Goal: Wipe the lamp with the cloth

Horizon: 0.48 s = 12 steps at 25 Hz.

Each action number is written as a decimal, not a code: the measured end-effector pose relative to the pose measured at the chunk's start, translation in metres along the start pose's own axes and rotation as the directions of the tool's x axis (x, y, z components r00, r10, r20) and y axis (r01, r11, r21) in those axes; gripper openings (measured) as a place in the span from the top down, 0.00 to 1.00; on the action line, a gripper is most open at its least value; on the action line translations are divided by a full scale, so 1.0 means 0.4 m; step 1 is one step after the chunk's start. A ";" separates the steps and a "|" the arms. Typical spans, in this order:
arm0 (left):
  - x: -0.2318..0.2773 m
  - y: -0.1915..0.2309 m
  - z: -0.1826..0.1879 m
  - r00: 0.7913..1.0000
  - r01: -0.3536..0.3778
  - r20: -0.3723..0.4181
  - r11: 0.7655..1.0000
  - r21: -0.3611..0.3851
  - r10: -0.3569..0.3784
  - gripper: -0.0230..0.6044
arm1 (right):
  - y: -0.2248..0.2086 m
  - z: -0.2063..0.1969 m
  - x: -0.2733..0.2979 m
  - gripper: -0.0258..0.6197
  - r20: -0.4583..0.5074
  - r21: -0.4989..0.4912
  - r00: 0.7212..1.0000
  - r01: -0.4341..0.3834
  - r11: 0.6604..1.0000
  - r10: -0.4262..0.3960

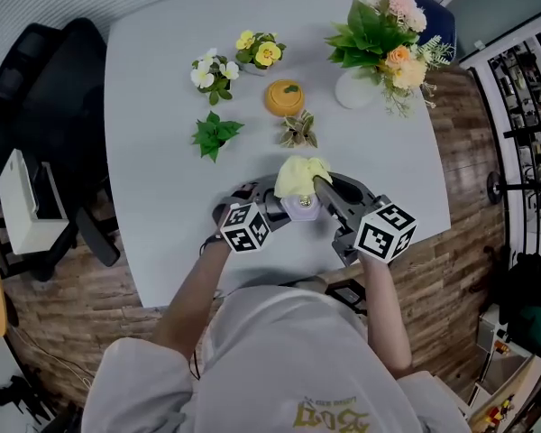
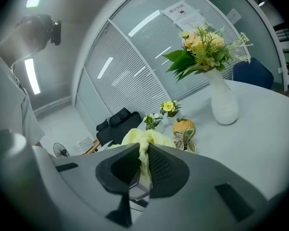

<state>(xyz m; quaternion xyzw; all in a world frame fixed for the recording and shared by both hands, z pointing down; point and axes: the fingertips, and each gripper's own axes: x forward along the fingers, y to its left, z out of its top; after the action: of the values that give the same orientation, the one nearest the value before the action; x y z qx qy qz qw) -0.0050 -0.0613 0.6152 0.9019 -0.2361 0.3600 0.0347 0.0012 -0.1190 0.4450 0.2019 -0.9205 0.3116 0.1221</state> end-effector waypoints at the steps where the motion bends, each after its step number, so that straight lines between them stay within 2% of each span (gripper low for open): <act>1: -0.001 -0.001 0.000 1.000 0.000 0.001 1.000 0.000 0.000 0.48 | -0.001 0.000 0.002 0.88 0.001 0.014 1.000 -0.016 1.000 0.016; 7: 0.000 0.000 -0.001 1.000 -0.001 0.002 1.000 0.001 0.001 0.48 | -0.006 0.001 0.010 0.88 0.049 0.114 0.982 -0.185 0.976 0.181; 12: 0.000 0.002 0.000 1.000 0.000 0.003 1.000 0.001 0.000 0.48 | -0.012 0.002 0.013 0.88 0.071 0.137 0.970 -0.241 0.961 0.233</act>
<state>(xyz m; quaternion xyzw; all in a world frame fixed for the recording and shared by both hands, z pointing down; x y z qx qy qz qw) -0.0053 -0.0620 0.6153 0.9024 -0.2362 0.3589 0.0340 -0.0014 -0.1246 0.4487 0.1070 -0.9160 0.3840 0.0438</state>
